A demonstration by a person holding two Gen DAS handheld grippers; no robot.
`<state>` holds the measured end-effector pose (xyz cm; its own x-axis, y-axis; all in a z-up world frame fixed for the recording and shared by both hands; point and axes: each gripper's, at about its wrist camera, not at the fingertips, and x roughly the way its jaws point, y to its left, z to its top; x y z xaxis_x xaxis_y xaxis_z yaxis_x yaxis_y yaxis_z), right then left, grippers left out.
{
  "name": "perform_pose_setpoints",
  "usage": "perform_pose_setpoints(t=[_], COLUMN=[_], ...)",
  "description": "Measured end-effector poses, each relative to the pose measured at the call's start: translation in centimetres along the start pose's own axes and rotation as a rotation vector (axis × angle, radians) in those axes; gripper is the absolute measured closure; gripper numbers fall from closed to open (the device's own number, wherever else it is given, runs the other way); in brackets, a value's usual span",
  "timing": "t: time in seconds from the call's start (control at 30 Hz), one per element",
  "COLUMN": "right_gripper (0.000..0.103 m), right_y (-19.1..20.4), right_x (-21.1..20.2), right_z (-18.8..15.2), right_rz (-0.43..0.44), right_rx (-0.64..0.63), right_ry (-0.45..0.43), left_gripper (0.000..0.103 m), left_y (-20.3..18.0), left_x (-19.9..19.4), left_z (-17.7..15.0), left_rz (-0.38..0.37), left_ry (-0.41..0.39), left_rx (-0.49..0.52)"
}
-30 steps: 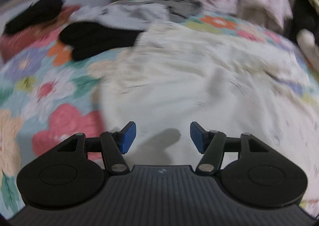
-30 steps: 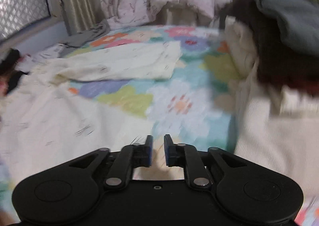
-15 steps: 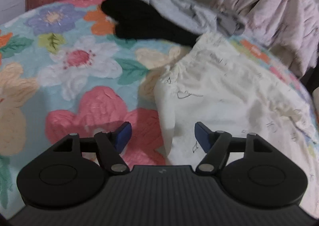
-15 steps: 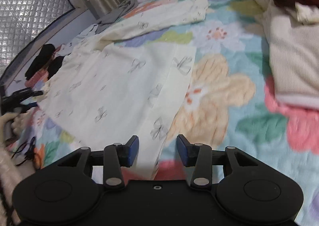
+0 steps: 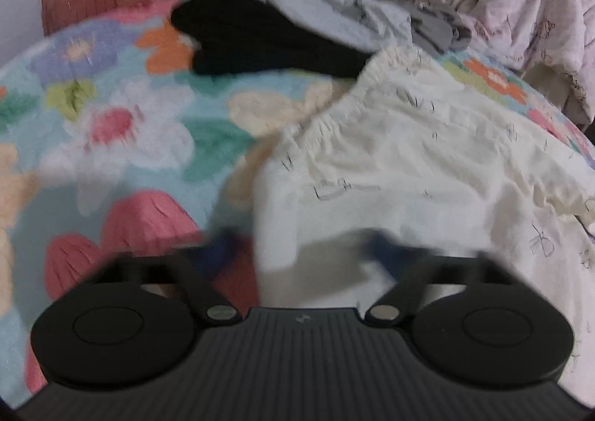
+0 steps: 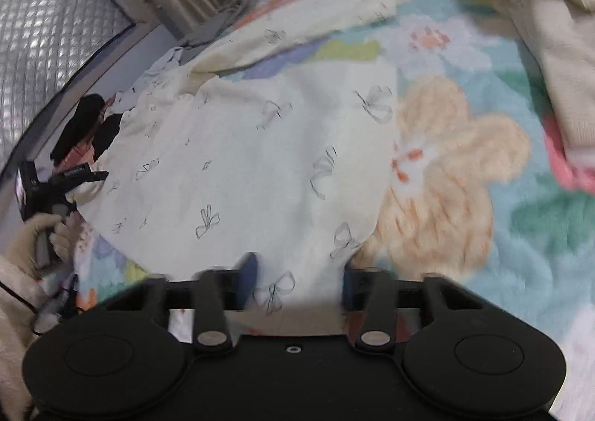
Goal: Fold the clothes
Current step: 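Grasp the cream garment's waistband with the left gripper while the right gripper grasps its hem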
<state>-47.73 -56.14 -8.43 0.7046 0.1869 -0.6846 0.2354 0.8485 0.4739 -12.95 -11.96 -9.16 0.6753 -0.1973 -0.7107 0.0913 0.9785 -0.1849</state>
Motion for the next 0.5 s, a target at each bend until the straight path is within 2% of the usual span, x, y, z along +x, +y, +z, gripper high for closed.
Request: perform_pose_setpoints(t=[0.03, 0.17, 0.23, 0.37, 0.5], right_gripper=[0.098, 0.098, 0.098, 0.098, 0.099], right_y=[0.1, 0.1, -0.2, -0.4, -0.7], right_x=[-0.2, -3.1, -4.4, -6.6, -6.7], right_z=[0.2, 1.2, 1.6, 1.6, 0.7], right_rz=[0.007, 0.096, 0.134, 0.198, 0.198], right_rx=[-0.005, -0.005, -0.004, 0.034, 0.041], right_ry=[-0.003, -0.053, -0.035, -0.002, 0.004], left_gripper=[0.101, 0.102, 0.102, 0.102, 0.102], left_y=[0.3, 2.6, 3.5, 6.2, 6.8], left_x=[-0.4, -3.2, -4.5, -7.3, -9.1], left_z=[0.1, -0.4, -0.9, -0.8, -0.9], left_rz=[-0.031, -0.131, -0.116, -0.153, -0.165], left_ry=[0.000, -0.007, -0.004, -0.007, -0.035], left_rx=[0.008, -0.027, 0.007, -0.069, -0.076])
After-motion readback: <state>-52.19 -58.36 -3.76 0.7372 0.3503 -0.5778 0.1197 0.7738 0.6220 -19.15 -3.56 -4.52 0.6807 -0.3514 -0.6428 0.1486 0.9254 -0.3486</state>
